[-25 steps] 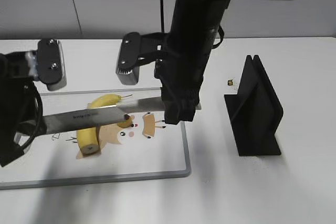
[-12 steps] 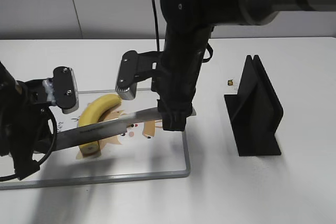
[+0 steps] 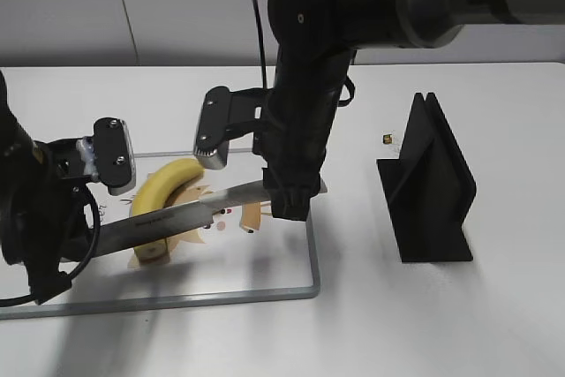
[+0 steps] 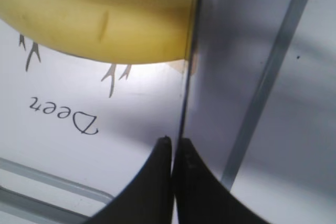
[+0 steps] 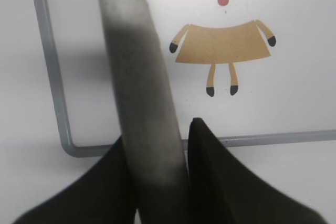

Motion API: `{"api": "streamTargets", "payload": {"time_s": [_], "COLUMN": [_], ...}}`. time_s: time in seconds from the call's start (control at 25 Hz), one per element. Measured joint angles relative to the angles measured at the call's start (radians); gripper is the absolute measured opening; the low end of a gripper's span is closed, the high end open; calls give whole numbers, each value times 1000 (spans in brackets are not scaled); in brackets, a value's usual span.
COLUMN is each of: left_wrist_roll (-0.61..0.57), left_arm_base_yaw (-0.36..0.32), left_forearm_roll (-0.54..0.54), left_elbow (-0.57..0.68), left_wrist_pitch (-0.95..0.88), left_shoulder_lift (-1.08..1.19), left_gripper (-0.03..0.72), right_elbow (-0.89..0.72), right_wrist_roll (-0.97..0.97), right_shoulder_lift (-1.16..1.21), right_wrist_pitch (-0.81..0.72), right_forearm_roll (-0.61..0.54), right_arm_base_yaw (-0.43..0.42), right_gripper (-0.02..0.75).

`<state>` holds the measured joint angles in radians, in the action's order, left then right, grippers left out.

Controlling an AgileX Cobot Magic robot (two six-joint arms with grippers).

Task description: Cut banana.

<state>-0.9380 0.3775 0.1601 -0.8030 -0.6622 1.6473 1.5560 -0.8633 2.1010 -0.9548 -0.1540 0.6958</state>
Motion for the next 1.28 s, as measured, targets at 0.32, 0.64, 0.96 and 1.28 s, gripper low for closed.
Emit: {"api": "streamTargets", "payload": {"time_s": [0.32, 0.64, 0.96, 1.28], "left_wrist_roll": [3, 4, 7, 8], "left_arm_base_yaw": [0, -2, -2, -2], "left_forearm_roll": [-14, -22, -22, -34], "left_elbow": [0, 0, 0, 0], "left_wrist_pitch": [-14, 28, 46, 68], "left_shoulder_lift": [-51, -27, 3, 57], "left_gripper": [-7, -7, -7, -7], "right_elbow": [10, 14, 14, 15], "right_wrist_roll": [12, 15, 18, 19], "right_shoulder_lift": [0, 13, 23, 70], "right_wrist_pitch": [-6, 25, 46, 66], "right_forearm_roll": [-3, 14, 21, 22], "right_arm_base_yaw": [0, 0, -2, -2], "right_gripper": [216, 218, 225, 228]}}
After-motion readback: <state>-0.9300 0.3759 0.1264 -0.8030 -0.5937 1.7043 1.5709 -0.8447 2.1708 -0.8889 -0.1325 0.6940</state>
